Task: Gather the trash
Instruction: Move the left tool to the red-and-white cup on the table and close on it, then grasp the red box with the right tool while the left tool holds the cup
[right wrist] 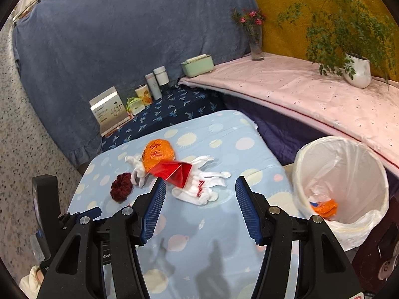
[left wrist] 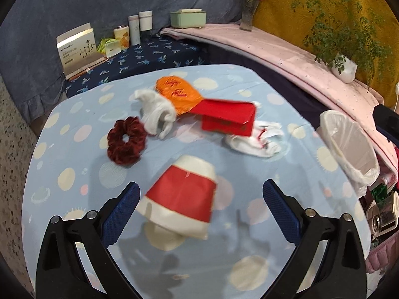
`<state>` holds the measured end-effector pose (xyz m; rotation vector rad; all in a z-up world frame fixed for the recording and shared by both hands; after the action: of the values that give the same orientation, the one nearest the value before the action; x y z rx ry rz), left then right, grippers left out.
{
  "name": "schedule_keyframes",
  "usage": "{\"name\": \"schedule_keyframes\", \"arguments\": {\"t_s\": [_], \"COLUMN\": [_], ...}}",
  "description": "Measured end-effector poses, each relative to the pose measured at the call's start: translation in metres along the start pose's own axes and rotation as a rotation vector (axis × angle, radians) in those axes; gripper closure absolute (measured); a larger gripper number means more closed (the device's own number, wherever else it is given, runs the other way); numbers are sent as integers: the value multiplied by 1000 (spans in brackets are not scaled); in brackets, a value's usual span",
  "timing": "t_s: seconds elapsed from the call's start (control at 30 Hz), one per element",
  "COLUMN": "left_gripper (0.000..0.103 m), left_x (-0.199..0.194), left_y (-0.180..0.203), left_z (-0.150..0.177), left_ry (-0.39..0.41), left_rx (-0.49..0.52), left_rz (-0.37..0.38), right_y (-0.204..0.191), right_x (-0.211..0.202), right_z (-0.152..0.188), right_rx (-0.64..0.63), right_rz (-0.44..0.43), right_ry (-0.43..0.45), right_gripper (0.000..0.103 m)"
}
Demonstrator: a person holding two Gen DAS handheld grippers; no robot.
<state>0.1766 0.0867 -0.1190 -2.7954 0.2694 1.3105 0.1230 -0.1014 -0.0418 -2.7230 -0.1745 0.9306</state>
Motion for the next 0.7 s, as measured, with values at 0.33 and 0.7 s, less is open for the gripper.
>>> {"name": "schedule_keyframes", "arguments": {"t_s": [0.33, 0.7], "left_gripper": [9, 22], "left_x": [35, 52], "left_y": [-21, -21], "left_z": [15, 29], "left_ry": [-68, -102], "left_rx": [25, 5], "left_rz": [73, 89], "right_y": [-33, -51], "right_x": [32, 58], "right_z": [20, 29], "right_rx": [-46, -83], "right_rz": [-22, -22], "right_ry": [-79, -131], "right_gripper": [46, 46]}}
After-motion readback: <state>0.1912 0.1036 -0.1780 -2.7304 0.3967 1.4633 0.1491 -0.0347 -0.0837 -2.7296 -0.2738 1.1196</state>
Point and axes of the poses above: each gripper's, at about its wrist camera, not at the fingertips, and x roughly the way its jaws point, y to its right, z to its underside, the point moved 5 cm from there along x, roughly the way its jaws point, and after that the axes turned 2 degrees about -z, right-handed, at the moved point
